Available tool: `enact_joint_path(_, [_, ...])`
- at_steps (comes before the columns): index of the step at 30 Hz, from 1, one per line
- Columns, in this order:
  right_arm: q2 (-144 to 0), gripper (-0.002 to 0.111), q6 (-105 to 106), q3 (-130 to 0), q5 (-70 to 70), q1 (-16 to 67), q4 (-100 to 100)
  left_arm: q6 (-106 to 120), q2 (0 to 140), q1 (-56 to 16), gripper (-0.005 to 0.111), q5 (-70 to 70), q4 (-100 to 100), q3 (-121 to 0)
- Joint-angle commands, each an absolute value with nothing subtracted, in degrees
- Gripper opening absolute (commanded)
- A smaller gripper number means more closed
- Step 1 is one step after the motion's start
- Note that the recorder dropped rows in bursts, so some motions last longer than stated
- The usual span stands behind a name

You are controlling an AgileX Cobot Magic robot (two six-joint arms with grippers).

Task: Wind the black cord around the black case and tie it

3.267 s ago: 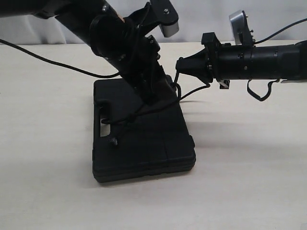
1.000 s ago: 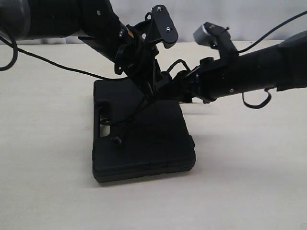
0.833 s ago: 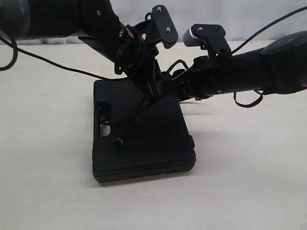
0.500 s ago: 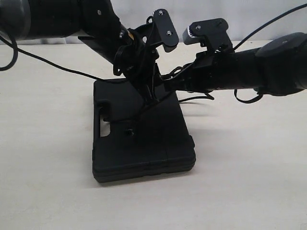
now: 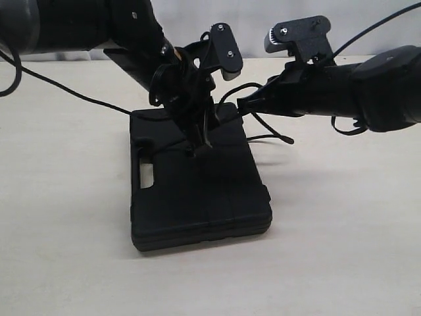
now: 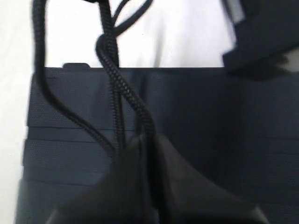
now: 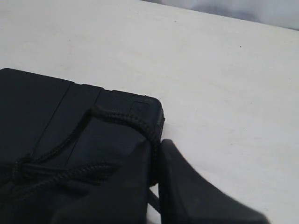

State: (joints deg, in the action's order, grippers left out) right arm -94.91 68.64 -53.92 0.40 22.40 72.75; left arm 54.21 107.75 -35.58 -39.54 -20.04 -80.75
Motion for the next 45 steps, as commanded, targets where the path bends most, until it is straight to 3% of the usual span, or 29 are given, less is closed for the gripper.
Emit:
enact_joint_path(1, [-97.91, 0.004, 70.34, -53.56, -1.46, 21.99, 72.51, 54.34, 103.97, -35.73, 0.0, -35.11, -20.2, -80.77])
enact_joint_path(7, [-100.63, 0.007, 71.16, -53.56, -5.32, 21.99, 72.61, 54.34, 99.14, -35.73, 0.0, -34.3, -19.53, -80.77])
enact_joint_path(15, [-100.52, 0.046, 71.16, -53.56, -4.41, 21.99, 74.1, 53.7, 95.72, -35.73, 0.0, -33.13, -14.04, -80.77])
enact_joint_path(20, [-99.23, 0.057, 71.28, -53.56, -0.77, 21.99, 74.1, 53.7, 92.46, -35.73, 0.0, -30.14, -14.04, -80.77])
enact_joint_path(35, [-97.17, 0.054, 71.18, -53.56, -1.11, 21.99, 74.1, 53.7, 82.82, -35.73, 0.0, -22.74, -14.18, -80.77])
enact_joint_path(42, [-102.25, 0.023, 71.06, -53.56, 5.48, 21.99, 74.1, 53.7, 81.85, -35.73, 0.0, -23.26, -15.55, -80.77])
enact_joint_path(45, [-100.8, 0.017, 71.16, -54.16, 10.27, 22.11, 74.1, 53.7, 81.85, -35.73, 0.0, -24.71, -15.7, -80.77])
